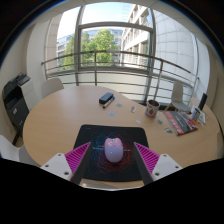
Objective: Arrange mouse
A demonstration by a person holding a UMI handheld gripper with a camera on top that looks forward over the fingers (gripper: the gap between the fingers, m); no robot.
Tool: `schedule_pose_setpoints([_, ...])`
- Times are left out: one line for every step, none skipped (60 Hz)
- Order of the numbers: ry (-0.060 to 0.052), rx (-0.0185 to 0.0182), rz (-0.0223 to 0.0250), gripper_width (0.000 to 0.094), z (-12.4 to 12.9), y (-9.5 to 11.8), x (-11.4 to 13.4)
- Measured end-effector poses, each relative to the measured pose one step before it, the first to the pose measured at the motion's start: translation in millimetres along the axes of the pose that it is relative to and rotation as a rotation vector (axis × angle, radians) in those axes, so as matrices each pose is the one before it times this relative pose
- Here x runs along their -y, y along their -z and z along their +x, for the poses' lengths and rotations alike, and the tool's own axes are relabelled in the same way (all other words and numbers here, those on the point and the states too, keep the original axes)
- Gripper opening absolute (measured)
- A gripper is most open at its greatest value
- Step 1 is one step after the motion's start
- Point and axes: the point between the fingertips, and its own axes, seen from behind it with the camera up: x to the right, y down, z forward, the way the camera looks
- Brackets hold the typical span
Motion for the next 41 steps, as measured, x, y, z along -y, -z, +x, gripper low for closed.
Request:
schedule_pose_setpoints([-0.0014,0.00052,0.00519,0.0846,-0.68,7.96,1.54])
schedule_pose_setpoints([-0.0007,-0.00065,0.00472,0.0845,-0.3,7.89,1.22])
schedule_pose_setpoints([-0.0003,-0.00117,0.00458,0.0844,-0.28,7.77,1.23])
schedule_pose_setpoints([0.0003,-0.00229,0.00354,0.0846,0.11,8.07,0.91])
schedule_pose_setpoints([-0.0001,-0.00323,0.00206,0.0844,0.11,7.77,0.4])
schedule_pose_setpoints([0.0001,-0.00438,-0.00049,0.0845,-1.48,11.0,1.06])
schedule_pose_setpoints([0.0,-0.00165,0.00229,0.0845,0.46,8.19,0.56])
schedule_pose_setpoints([0.0016,-0.00078,0.00435,0.0845,0.27,7.72,0.16])
schedule_pose_setpoints([0.0016,-0.00069,0.00451,0.0846,0.31,7.49,0.01])
schedule_pose_setpoints([0.0005,-0.00218,0.00335,0.0846,0.5,7.25,0.1])
schedule_pose_setpoints([-0.0001,-0.00373,0.00147,0.0843,0.43,7.26,-0.46])
schedule_pose_setpoints([-0.0003,-0.00349,0.00035,0.0842,0.47,7.02,-1.03])
schedule_pose_setpoints([-0.0004,-0.00231,0.00074,0.0842,-0.89,7.4,-1.4])
schedule_pose_setpoints([-0.0001,-0.00099,0.00159,0.0841,0.14,7.3,-0.32])
schedule_pose_setpoints([-0.0011,0.00027,0.00279,0.0845,-0.45,6.65,-0.46])
schedule_pose_setpoints([-0.0006,-0.00001,0.00273,0.0846,-0.23,6.31,-0.78])
schedule_pose_setpoints([0.0,-0.00031,0.00171,0.0844,-0.33,6.12,-1.27])
schedule_pose_setpoints([0.0008,-0.00085,-0.00035,0.0844,0.0,5.87,-1.7])
schedule_pose_setpoints([0.0013,-0.00089,-0.00153,0.0844,-0.36,6.15,-2.2])
schedule_pose_setpoints([0.0006,-0.00063,-0.00158,0.0844,0.0,5.74,-2.16])
schedule_pose_setpoints([-0.0007,0.00057,-0.00042,0.0842,-0.3,5.3,-2.11])
schedule_pose_setpoints([-0.0017,0.00127,0.00141,0.0844,0.93,4.16,-3.84])
schedule_pose_setpoints([-0.0032,0.00131,-0.00113,0.0843,-0.27,5.12,-2.4])
schedule_pose_setpoints([-0.0032,0.00149,-0.00075,0.0843,0.29,5.41,-3.46])
schedule_pose_setpoints([-0.0027,0.00052,-0.00047,0.0843,-0.51,4.31,-2.57])
schedule_pose_setpoints([-0.0021,-0.00082,-0.00067,0.0843,-0.14,3.52,-2.78])
schedule_pose_setpoints([-0.0009,-0.00256,-0.00053,0.0843,0.52,4.19,-2.59])
schedule_pose_setpoints([-0.0001,-0.00372,-0.00041,0.0844,0.85,3.74,-2.22])
schedule_pose_setpoints([0.0,-0.00347,-0.00034,0.0843,0.92,3.4,-2.31])
schedule_pose_setpoints([0.001,-0.00307,-0.00062,0.0841,0.77,3.1,-2.43])
schedule_pose_setpoints([0.0028,-0.00274,-0.00023,0.0843,0.54,2.59,-2.1])
schedule_pose_setpoints([0.0047,-0.00277,0.00066,0.0845,0.8,2.77,-1.84])
schedule_pose_setpoints([0.0053,-0.00239,0.00096,0.0842,1.12,2.82,-1.55])
schedule_pose_setpoints([0.005,-0.00113,0.00126,0.0843,0.82,2.56,-1.03])
schedule_pose_setpoints([0.0051,0.00019,-0.00023,0.0845,-0.81,2.99,-1.13])
schedule_pose_setpoints([0.0029,0.00236,0.00206,0.0843,1.27,1.27,-1.99])
schedule_pose_setpoints([0.0021,0.0014,0.00043,0.0844,-0.56,2.34,-1.02])
schedule_pose_setpoints([0.0007,0.00136,-0.00022,0.0845,-0.52,1.79,-0.76])
schedule_pose_setpoints([-0.0002,0.00128,-0.00064,0.0843,-0.46,1.39,-0.98])
schedule_pose_setpoints([-0.0009,0.00157,-0.00081,0.0843,-0.35,1.35,-0.82])
schedule_pose_setpoints([-0.0016,0.0021,0.00035,0.0844,-0.49,0.95,-0.69])
